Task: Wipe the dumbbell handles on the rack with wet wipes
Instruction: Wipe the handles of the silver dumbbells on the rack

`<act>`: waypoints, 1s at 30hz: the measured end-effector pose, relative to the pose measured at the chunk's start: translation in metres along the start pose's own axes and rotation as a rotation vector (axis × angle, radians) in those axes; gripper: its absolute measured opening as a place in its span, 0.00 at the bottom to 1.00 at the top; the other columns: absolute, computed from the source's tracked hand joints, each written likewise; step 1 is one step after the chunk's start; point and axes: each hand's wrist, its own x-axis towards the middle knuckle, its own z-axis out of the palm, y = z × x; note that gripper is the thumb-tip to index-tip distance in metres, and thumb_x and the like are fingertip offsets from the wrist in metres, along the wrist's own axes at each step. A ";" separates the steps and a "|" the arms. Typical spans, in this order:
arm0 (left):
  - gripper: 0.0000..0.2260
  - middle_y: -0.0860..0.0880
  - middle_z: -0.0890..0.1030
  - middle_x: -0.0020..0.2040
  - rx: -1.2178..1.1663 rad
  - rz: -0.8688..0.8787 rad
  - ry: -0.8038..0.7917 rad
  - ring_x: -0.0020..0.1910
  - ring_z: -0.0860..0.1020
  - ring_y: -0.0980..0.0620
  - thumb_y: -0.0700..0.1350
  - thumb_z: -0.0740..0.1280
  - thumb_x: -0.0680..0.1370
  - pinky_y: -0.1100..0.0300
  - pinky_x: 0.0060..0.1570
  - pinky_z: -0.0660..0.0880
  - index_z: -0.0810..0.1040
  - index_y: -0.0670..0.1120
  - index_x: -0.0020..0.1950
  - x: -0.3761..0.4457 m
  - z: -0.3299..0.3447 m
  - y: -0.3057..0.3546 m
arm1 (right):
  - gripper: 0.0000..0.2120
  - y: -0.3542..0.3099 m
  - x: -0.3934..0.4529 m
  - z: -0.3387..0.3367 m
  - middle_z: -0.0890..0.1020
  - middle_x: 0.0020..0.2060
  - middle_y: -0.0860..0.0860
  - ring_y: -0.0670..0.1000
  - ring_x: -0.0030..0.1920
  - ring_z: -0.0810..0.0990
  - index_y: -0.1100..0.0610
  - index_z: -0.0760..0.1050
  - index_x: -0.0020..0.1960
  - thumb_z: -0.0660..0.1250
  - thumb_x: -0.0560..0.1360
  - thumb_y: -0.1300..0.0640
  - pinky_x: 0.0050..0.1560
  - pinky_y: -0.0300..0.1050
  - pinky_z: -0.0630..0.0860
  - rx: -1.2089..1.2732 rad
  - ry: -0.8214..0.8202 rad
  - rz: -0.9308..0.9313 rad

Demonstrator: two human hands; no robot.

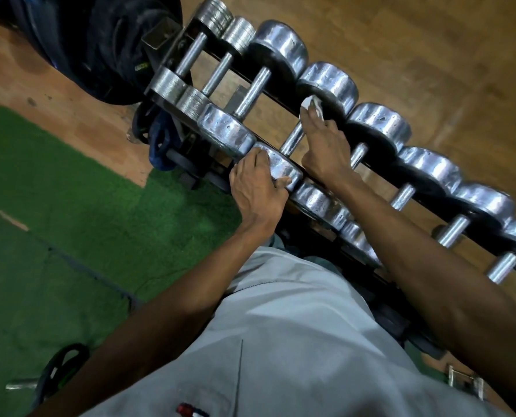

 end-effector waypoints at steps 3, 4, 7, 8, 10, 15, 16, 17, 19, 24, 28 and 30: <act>0.24 0.50 0.79 0.60 0.001 0.006 -0.003 0.62 0.76 0.47 0.55 0.79 0.70 0.48 0.66 0.70 0.77 0.46 0.60 -0.001 0.000 0.000 | 0.45 0.003 0.012 -0.009 0.49 0.84 0.47 0.62 0.56 0.80 0.53 0.51 0.83 0.66 0.71 0.68 0.42 0.54 0.79 -0.055 -0.102 -0.042; 0.24 0.50 0.79 0.60 0.006 0.014 -0.003 0.61 0.76 0.47 0.55 0.79 0.70 0.48 0.65 0.70 0.77 0.46 0.59 -0.001 0.000 0.000 | 0.42 0.001 0.017 -0.011 0.51 0.84 0.47 0.63 0.56 0.80 0.53 0.54 0.82 0.65 0.72 0.67 0.42 0.55 0.79 -0.046 -0.112 -0.038; 0.23 0.50 0.79 0.57 0.032 0.029 -0.001 0.59 0.76 0.47 0.55 0.79 0.69 0.49 0.64 0.70 0.76 0.46 0.57 -0.002 -0.001 0.000 | 0.31 -0.007 0.031 -0.022 0.66 0.77 0.53 0.66 0.60 0.79 0.56 0.64 0.77 0.64 0.74 0.65 0.52 0.59 0.78 -0.029 -0.138 -0.018; 0.23 0.51 0.78 0.56 0.038 0.030 -0.001 0.58 0.77 0.47 0.55 0.79 0.69 0.49 0.64 0.70 0.76 0.47 0.56 -0.002 -0.001 0.001 | 0.29 -0.008 0.034 -0.025 0.70 0.75 0.54 0.66 0.62 0.79 0.55 0.67 0.75 0.64 0.75 0.65 0.54 0.59 0.77 -0.029 -0.146 -0.013; 0.22 0.51 0.78 0.56 0.044 0.027 -0.005 0.57 0.76 0.48 0.54 0.80 0.69 0.49 0.63 0.70 0.76 0.47 0.56 -0.002 -0.001 0.002 | 0.28 -0.006 0.038 -0.031 0.73 0.72 0.53 0.64 0.63 0.79 0.53 0.70 0.74 0.64 0.74 0.64 0.57 0.58 0.77 -0.021 -0.162 -0.013; 0.23 0.51 0.78 0.57 0.026 0.024 -0.003 0.57 0.76 0.48 0.54 0.80 0.69 0.51 0.61 0.71 0.76 0.47 0.56 -0.003 -0.001 0.001 | 0.41 0.004 0.018 -0.023 0.76 0.70 0.50 0.54 0.54 0.84 0.44 0.65 0.79 0.64 0.70 0.70 0.48 0.48 0.82 0.303 -0.390 -0.189; 0.24 0.51 0.78 0.57 0.024 0.027 -0.002 0.58 0.76 0.48 0.54 0.80 0.69 0.51 0.61 0.71 0.76 0.47 0.57 -0.003 -0.002 0.001 | 0.42 0.006 0.010 -0.018 0.74 0.72 0.50 0.54 0.57 0.83 0.45 0.64 0.80 0.64 0.69 0.70 0.50 0.46 0.81 0.298 -0.410 -0.277; 0.24 0.51 0.78 0.57 0.027 0.030 -0.001 0.58 0.76 0.47 0.54 0.80 0.69 0.52 0.61 0.70 0.75 0.47 0.58 -0.003 -0.002 0.001 | 0.42 0.008 0.004 -0.013 0.72 0.75 0.49 0.55 0.63 0.81 0.46 0.64 0.80 0.64 0.68 0.70 0.54 0.45 0.78 0.254 -0.401 -0.371; 0.24 0.51 0.78 0.56 0.039 0.040 0.002 0.57 0.76 0.47 0.55 0.80 0.69 0.52 0.60 0.70 0.75 0.46 0.58 -0.004 -0.002 0.001 | 0.44 0.014 -0.001 -0.011 0.66 0.79 0.45 0.54 0.68 0.78 0.47 0.63 0.81 0.65 0.68 0.69 0.45 0.40 0.74 0.102 -0.329 -0.477; 0.22 0.51 0.78 0.57 0.067 0.049 0.005 0.57 0.76 0.48 0.55 0.80 0.69 0.51 0.61 0.71 0.75 0.47 0.55 -0.003 0.000 0.000 | 0.46 0.036 0.013 -0.023 0.52 0.83 0.47 0.62 0.48 0.83 0.50 0.50 0.83 0.68 0.71 0.65 0.30 0.46 0.72 -0.218 -0.080 -0.331; 0.23 0.51 0.78 0.57 0.071 0.042 0.011 0.57 0.76 0.48 0.55 0.80 0.69 0.50 0.60 0.71 0.75 0.47 0.55 -0.004 0.001 0.001 | 0.48 0.038 0.009 -0.022 0.49 0.84 0.44 0.62 0.52 0.82 0.48 0.48 0.83 0.66 0.70 0.67 0.34 0.48 0.73 -0.076 -0.129 -0.331; 0.23 0.51 0.78 0.57 0.075 0.037 0.013 0.57 0.76 0.48 0.55 0.80 0.69 0.51 0.60 0.71 0.75 0.47 0.56 -0.003 0.000 0.002 | 0.51 0.036 -0.005 -0.017 0.48 0.83 0.39 0.59 0.51 0.83 0.44 0.48 0.84 0.65 0.68 0.68 0.32 0.44 0.69 -0.036 -0.215 -0.482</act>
